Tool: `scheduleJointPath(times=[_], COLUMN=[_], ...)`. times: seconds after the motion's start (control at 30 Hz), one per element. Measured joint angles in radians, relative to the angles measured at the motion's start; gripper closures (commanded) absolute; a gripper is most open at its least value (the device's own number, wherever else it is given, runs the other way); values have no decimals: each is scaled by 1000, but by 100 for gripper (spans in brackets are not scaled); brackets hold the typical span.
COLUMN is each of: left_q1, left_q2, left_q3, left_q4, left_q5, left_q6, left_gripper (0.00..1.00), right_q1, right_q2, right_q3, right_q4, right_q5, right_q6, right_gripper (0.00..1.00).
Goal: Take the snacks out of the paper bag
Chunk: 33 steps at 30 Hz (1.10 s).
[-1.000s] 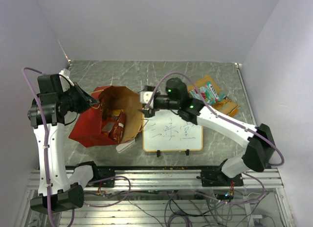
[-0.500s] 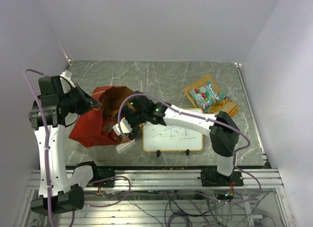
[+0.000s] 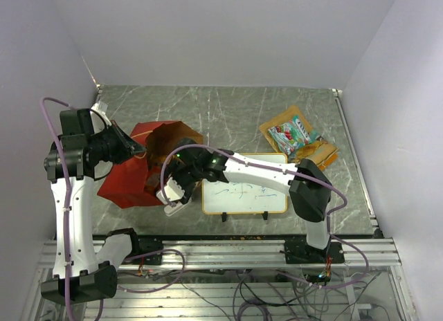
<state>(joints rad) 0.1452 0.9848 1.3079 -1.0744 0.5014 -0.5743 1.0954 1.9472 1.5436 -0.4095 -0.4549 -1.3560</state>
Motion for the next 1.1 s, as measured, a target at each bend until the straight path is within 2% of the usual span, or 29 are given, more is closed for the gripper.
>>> scheduleJointPath(times=[0.17,0.23,0.33,0.43,0.57,0.83,1.0,1.1], left_q1=[-6,-6,-8,-10,-10,-10,-10,-10], left_q2=[7,10,10,10,10,-5,-6,-6], left_q3=[4,8,8,8,8,7,8,10], left_q4=[0,0,-1,-1,-2,-2,-10,-16], left_q5=[0,-2,-3,-3,-3,-5,-13,-19], left_q6=[3,3,6,6,6,6,6,6], left_gripper=[93,93,93,93,93,93,93,93], right_q1=[10,13,18,19,19,19,20,22], right_q2=[0,0,0,0,7,27,31,31], right_q3=[0,0,-3,-9,-9,-14,-14,-14], right_q4=[1,2,9,11,16,22,37,50], right_q5=[27,43,61,64,64,63,68,79], right_q6=[-11,-13,-14,-14,-17,-14,-9,-8], right_gripper=[56,59,59,52,50,52,67,82])
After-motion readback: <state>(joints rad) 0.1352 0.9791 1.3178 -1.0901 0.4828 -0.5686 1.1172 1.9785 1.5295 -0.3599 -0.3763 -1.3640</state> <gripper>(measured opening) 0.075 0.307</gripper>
